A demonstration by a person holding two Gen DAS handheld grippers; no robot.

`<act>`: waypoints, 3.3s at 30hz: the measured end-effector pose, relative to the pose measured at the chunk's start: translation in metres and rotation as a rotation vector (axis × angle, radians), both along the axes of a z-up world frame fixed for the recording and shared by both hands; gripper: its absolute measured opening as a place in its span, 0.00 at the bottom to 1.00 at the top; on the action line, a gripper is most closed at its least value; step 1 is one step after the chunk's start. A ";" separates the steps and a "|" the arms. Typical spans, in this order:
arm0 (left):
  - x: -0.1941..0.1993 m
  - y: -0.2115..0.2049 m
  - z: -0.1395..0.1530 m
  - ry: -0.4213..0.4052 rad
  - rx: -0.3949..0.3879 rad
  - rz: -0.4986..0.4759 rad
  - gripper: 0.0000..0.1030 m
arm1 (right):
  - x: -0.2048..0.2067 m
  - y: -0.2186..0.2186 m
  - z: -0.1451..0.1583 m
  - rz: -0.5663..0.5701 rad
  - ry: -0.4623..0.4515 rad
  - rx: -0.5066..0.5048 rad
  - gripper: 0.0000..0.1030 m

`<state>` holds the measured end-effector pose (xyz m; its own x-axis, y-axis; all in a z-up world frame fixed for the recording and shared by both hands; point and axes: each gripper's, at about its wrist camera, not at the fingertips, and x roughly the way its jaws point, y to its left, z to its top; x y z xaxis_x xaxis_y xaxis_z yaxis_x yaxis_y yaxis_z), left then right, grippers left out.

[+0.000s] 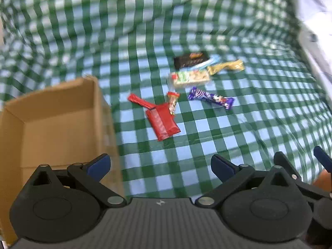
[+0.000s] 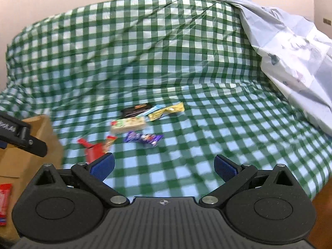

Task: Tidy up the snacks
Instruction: 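Grasp a red square packet with the left tool while the right tool grasps the purple candy bar, then carry the red packet and purple candy bar toward the cardboard box with both tools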

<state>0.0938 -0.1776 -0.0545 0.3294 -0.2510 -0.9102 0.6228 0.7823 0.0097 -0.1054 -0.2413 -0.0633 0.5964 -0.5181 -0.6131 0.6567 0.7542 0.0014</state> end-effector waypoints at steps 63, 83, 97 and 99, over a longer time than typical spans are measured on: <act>-0.048 0.149 0.045 -0.020 -0.079 0.052 0.44 | 0.006 0.131 0.031 0.364 -0.171 0.020 0.16; -0.132 0.358 0.064 -0.164 -0.150 0.212 0.44 | -0.040 0.338 0.080 0.697 -0.119 -0.051 0.16; -0.159 0.390 0.075 -0.181 -0.236 0.231 0.44 | -0.069 0.370 0.092 0.739 -0.138 -0.143 0.16; -0.161 0.391 0.077 -0.186 -0.241 0.231 0.44 | -0.070 0.371 0.093 0.739 -0.140 -0.148 0.16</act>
